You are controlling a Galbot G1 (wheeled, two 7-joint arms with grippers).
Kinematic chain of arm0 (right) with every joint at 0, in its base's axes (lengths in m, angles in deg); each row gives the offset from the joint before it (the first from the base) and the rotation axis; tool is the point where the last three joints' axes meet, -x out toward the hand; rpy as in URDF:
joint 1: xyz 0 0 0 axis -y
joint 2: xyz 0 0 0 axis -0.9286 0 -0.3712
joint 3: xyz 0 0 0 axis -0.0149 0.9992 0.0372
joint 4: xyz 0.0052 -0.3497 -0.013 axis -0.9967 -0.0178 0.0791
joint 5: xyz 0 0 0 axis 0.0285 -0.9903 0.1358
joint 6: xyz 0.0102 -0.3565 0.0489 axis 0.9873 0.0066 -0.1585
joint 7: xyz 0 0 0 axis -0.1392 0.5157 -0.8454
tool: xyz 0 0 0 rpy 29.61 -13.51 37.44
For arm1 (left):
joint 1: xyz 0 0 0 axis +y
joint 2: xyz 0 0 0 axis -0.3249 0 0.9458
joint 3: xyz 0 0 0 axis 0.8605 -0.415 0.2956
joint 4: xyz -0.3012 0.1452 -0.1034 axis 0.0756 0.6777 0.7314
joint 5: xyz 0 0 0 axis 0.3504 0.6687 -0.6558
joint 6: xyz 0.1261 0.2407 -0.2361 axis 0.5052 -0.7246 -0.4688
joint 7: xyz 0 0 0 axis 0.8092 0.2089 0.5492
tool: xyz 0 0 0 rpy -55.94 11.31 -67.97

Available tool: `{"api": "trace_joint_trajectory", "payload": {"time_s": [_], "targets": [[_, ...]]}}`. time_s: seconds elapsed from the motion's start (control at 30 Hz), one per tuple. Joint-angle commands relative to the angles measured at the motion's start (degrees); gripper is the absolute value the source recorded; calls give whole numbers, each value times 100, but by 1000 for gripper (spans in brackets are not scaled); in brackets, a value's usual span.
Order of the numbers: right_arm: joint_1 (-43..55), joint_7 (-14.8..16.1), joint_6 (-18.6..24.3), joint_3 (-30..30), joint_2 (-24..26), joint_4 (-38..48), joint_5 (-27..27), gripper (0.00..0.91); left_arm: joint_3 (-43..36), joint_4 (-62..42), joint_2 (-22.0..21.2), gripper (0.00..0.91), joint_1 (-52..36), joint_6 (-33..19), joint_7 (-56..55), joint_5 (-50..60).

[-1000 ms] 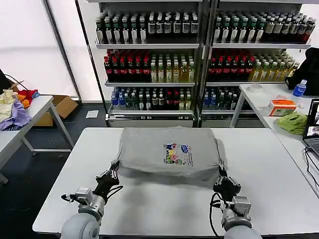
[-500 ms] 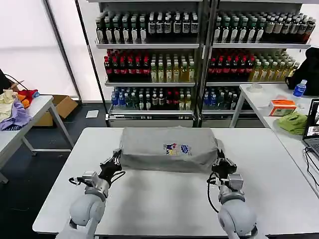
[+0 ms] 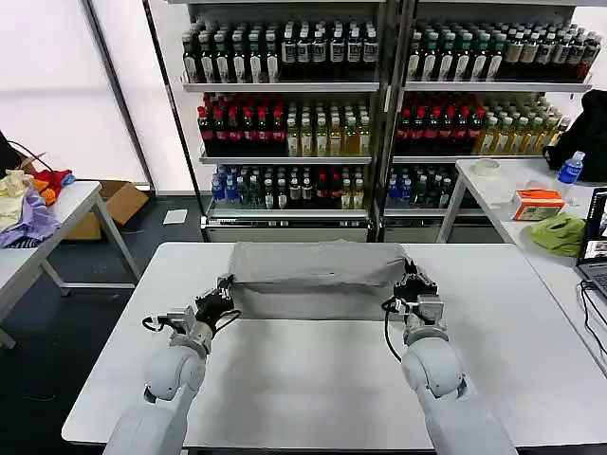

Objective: Fold and organize the clothes.

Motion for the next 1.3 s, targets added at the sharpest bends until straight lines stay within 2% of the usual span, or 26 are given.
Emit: {"api": "trace_joint_trajectory", "payload": {"time_s": [0.03, 0.07, 0.1, 0.13, 0.27, 0.4, 0.43, 0.53, 0.63, 0.83, 1.0, 1.3], "targets": [[418, 19, -264, 63, -39, 545, -12, 171, -78, -415, 4, 181, -280, 102, 48, 86], [413, 45, -372, 68, -44, 545, -12, 554, -84, -400, -1, 514, -281, 135, 46, 104], [408, 45, -395, 70, -45, 543, -10, 907, -85, -384, -9, 907, -282, 160, 43, 102], [371, 136, -469, 90, -47, 529, -10, 907, -83, -353, -12, 907, -275, 234, 38, 104], [264, 113, -706, 93, -95, 479, 19, 907, -61, -194, 20, 907, -197, 566, -39, 85], [229, -224, -766, 50, -197, 459, 403, 907, -17, -73, 81, 907, -118, 692, -126, 81], [261, -430, -721, 24, -257, 480, 528, 907, -7, -44, 85, 907, -110, 705, -147, 81], [320, -616, -637, -12, -348, 495, 695, 907, 30, 53, 82, 907, -37, 713, -205, 72], [386, -883, -674, -8, -411, 422, 1091, 907, 25, 146, 98, 907, -16, 745, -232, 74], [136, -1029, -783, -73, -318, 37, 1066, 907, 68, 402, 143, 907, 144, 855, -298, 70], [-598, -1031, -849, -195, -156, -463, 877, 907, 98, 741, 218, 907, 570, 917, -282, 179], [-1105, -1053, -983, -302, 113, -782, 922, 907, 149, 815, 277, 907, 740, 1032, -287, 260]]}}
